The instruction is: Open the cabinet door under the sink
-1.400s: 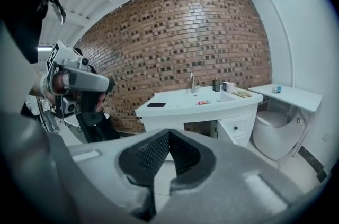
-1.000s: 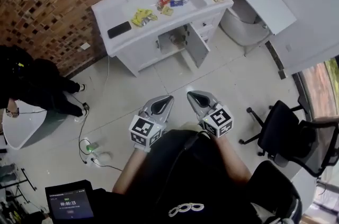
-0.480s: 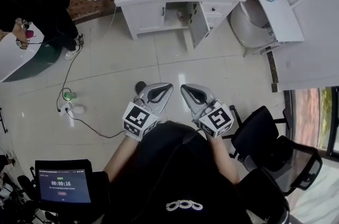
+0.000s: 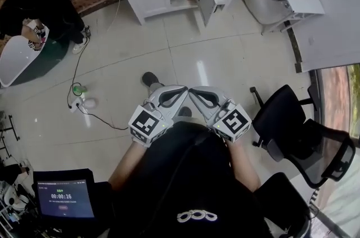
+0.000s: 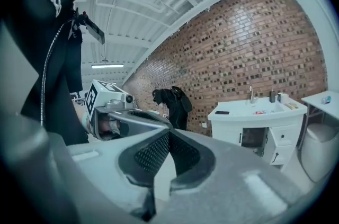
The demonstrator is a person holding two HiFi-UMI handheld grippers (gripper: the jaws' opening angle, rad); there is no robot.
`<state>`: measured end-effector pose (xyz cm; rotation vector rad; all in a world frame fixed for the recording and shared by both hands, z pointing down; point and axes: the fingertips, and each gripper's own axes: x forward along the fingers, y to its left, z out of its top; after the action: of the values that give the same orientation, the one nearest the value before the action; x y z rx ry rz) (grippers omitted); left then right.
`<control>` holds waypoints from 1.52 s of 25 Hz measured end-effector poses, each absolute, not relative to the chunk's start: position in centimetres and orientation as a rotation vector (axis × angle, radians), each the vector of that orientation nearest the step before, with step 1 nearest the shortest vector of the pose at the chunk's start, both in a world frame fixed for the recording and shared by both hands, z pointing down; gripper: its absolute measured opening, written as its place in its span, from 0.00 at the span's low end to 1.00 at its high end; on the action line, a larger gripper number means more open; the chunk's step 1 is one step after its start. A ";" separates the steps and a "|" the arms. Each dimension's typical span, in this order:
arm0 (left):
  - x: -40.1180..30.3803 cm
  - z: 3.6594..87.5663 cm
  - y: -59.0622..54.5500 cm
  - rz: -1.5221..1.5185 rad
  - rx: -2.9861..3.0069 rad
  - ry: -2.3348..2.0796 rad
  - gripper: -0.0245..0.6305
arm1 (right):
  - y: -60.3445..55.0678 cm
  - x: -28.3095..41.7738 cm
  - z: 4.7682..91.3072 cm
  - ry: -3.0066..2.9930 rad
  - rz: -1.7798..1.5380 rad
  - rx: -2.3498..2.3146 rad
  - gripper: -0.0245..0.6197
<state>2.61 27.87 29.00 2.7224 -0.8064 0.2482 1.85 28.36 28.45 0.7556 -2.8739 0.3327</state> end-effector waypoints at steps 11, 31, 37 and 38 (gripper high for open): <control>4.7 28.3 29.0 0.279 2.766 -0.700 0.06 | 29.2 4.0 27.7 -2.866 0.330 0.861 0.02; 2.7 27.7 30.9 0.277 2.768 -0.700 0.06 | 30.5 2.0 27.0 -2.872 0.297 0.841 0.02; 0.8 27.7 31.5 0.252 2.747 -0.751 0.06 | 31.4 0.1 27.5 -2.863 0.274 0.780 0.02; 0.8 27.8 31.8 0.252 2.742 -0.761 0.06 | 31.7 0.1 27.7 -2.862 0.264 0.771 0.02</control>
<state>0.82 31.82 27.80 2.7423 -0.7606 0.2524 0.07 31.73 27.67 0.7709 -2.8618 0.2641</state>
